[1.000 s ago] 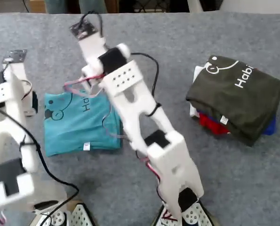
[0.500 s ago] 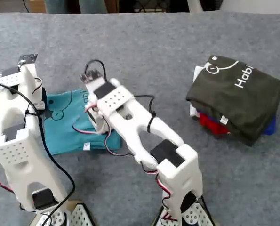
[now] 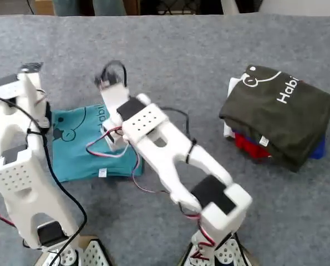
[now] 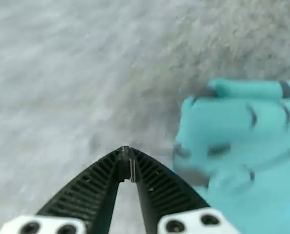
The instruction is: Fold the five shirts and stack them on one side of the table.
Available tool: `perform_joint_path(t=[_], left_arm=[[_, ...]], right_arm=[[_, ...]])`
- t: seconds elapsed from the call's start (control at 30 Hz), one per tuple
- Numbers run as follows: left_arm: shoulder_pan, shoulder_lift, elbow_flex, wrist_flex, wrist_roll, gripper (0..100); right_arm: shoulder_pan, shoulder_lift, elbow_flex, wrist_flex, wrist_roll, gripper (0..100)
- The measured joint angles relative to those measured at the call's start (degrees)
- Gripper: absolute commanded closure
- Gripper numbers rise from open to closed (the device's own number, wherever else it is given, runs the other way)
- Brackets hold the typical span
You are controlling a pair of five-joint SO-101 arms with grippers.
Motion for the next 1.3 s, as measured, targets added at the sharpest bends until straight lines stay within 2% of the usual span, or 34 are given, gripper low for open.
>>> perform_joint_path(t=[0.13, 0.27, 0.4, 0.53, 0.63, 0.8, 0.87, 1.03, 1.13, 1.2, 1.3], left_arm=[[-3.78, -7.30, -2.11, 4.57, -0.18, 97], [-9.41, -13.10, -2.37, 5.80, -1.93, 97], [-16.09, -18.55, -2.29, 10.64, -4.75, 97], [-23.82, -24.79, 1.32, 12.40, -5.98, 97], [-28.84, -29.10, 6.77, 11.52, -6.24, 97], [-33.05, -37.10, 18.99, 5.89, -6.33, 97], [-33.32, -40.44, 23.82, 3.25, -7.74, 97], [-33.32, -48.70, 35.60, -2.37, -9.67, 97], [-33.32, -52.66, 41.23, -5.98, -9.85, 97], [-33.32, -54.95, 43.96, -8.09, -9.85, 97], [-33.32, -57.23, 46.51, -9.49, -9.85, 97]], right_arm=[[0.00, -6.68, -2.11, 0.62, 0.00, 98.4], [0.00, -11.43, -2.11, 3.60, 0.00, 98.4], [0.00, -13.36, -2.11, 10.99, -0.35, 98.4], [0.00, -13.36, -2.11, 16.97, -4.04, 98.4], [0.00, -13.36, -2.11, 16.18, -9.05, 98.4], [-1.85, -10.20, 3.43, 7.12, -16.00, 97.5], [-4.22, -7.30, 5.54, 5.80, -18.64, 91.3], [-8.26, -2.46, 5.80, 3.78, -24.97, 62.6], [-9.05, -0.09, 5.71, 1.93, -27.69, 49.5], [-9.14, 2.11, 5.71, 0.53, -28.13, 45.7], [-9.14, 5.98, 5.71, -1.85, -28.57, 47.8]])
